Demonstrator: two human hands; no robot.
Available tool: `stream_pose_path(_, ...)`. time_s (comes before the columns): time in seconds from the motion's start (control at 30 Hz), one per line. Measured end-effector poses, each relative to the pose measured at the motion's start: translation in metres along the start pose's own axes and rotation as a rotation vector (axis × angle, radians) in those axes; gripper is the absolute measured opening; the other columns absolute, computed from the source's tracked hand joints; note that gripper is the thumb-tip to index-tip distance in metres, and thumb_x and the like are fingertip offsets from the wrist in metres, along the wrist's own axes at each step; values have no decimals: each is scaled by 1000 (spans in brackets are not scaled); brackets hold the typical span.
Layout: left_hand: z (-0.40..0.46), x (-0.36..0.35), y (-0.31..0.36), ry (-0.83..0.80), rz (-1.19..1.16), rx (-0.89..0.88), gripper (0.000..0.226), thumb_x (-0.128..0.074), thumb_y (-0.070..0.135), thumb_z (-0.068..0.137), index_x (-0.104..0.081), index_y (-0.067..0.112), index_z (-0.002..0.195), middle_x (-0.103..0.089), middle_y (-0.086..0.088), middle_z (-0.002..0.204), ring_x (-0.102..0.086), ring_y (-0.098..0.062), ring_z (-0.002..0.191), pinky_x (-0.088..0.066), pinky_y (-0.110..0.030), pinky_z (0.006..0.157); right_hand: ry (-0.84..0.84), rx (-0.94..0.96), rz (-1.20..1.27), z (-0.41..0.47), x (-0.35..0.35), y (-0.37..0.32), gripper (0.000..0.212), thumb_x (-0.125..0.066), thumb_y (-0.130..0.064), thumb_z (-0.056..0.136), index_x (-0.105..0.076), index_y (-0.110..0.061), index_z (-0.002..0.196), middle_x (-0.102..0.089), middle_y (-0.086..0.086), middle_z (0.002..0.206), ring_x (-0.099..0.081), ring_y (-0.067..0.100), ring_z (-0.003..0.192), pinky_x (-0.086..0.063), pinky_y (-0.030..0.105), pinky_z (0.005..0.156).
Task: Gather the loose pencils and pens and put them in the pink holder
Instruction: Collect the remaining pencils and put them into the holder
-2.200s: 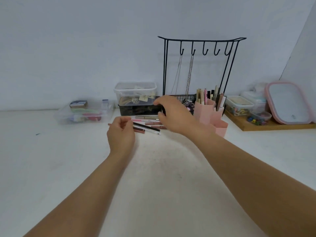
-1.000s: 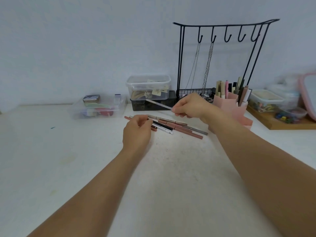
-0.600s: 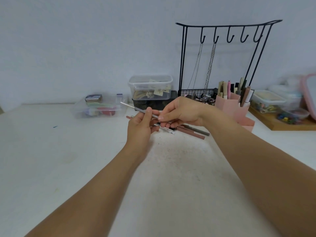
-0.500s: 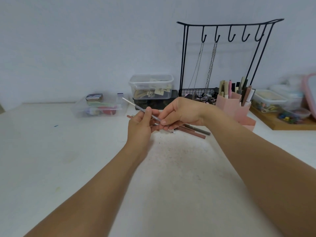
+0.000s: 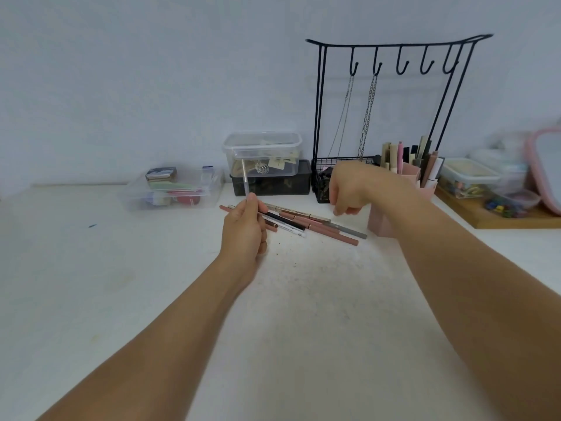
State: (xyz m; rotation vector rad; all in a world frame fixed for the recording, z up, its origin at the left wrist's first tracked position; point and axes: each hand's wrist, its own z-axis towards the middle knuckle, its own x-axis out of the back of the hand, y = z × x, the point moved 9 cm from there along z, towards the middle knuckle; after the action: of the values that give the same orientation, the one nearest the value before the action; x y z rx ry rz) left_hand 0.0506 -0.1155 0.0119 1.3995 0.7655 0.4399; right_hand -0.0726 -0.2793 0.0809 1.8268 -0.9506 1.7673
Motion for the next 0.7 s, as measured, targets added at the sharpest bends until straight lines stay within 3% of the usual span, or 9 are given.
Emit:
stream_pose_path(0.07,-2,-3,-2,-25,-19,43,41,-37,41,109,-58,15,84,-32,5,52,-22,-8,42,-20,-21,38,-63,-36,-94,1,-12,3,14,-81,-15,80,-70,-6,77,-73,2,67,-72,18,64,-61,33,77)
stream_pose_path(0.13,-2,-3,-4,-25,-38,79,37,-39,33,108,-61,14,85,-32,4,53,-23,-7,40,-20,-20,37,-122,-61,-122,0,-21,5,14,-82,-16,78,-71,-8,76,-70,1,60,-68,18,59,-59,29,69)
stream_pose_path(0.23,-3,-4,-5,-21,-41,105,28,-42,20,103,-63,13,86,-34,5,51,-24,-8,42,-21,-20,37,-170,-75,-94,-2,-27,8,17,-82,-13,79,-74,-6,93,-73,4,67,-68,21,63,-62,32,72)
stream_pose_path(0.37,-1,-3,-5,-14,-30,101,26,-43,16,101,-64,13,86,-35,5,50,-24,-8,43,-21,-20,38,-203,-74,-77,-6,-26,5,18,-79,-10,81,-74,-3,97,-78,12,83,-75,25,71,-64,38,78)
stream_pose_path(0.43,0,-3,-4,-11,-23,89,26,-44,16,101,-65,13,85,-37,5,50,-26,-7,42,-22,-20,37,-193,-86,-68,-9,-20,5,7,-74,-5,83,-69,-1,85,-75,11,74,-72,24,66,-64,36,76)
stream_pose_path(0.53,0,-2,-4,-3,-7,81,26,-44,15,101,-65,13,85,-39,4,50,-27,-8,44,-24,-20,37,-156,-93,-57,-14,-9,5,14,-66,2,82,-60,-3,70,-65,6,52,-66,20,53,-61,30,64)
stream_pose_path(0.7,2,-7,-5,-83,-42,63,25,-49,28,104,-63,13,91,-41,3,56,-30,-9,46,-25,-19,38,-168,38,338,-15,-3,-18,8,-67,0,89,-71,3,95,-74,14,78,-72,19,66,-62,27,64)
